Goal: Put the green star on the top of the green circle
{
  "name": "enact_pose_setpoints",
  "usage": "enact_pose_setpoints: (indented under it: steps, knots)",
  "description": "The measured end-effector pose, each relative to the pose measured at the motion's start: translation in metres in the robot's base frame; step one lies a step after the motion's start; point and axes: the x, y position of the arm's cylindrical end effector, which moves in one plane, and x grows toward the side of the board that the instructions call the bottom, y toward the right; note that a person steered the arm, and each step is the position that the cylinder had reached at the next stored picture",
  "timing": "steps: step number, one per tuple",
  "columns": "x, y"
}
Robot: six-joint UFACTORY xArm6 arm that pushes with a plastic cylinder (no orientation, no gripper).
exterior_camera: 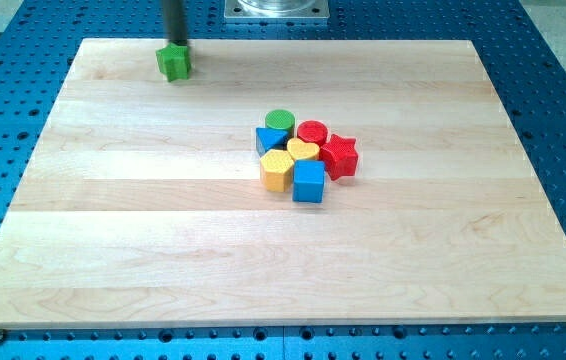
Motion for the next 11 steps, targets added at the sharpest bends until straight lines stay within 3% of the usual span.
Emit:
enact_pose_setpoints:
  steps: [2,3,4,7,9,10,11]
  knots:
    - [0.062,0.116]
    - [0.042,0.062]
    - [0.056,0.035]
    - [0.086,0.028]
    - [0.073,0.174]
    - [0.075,0.211]
    - [0.042,0.145]
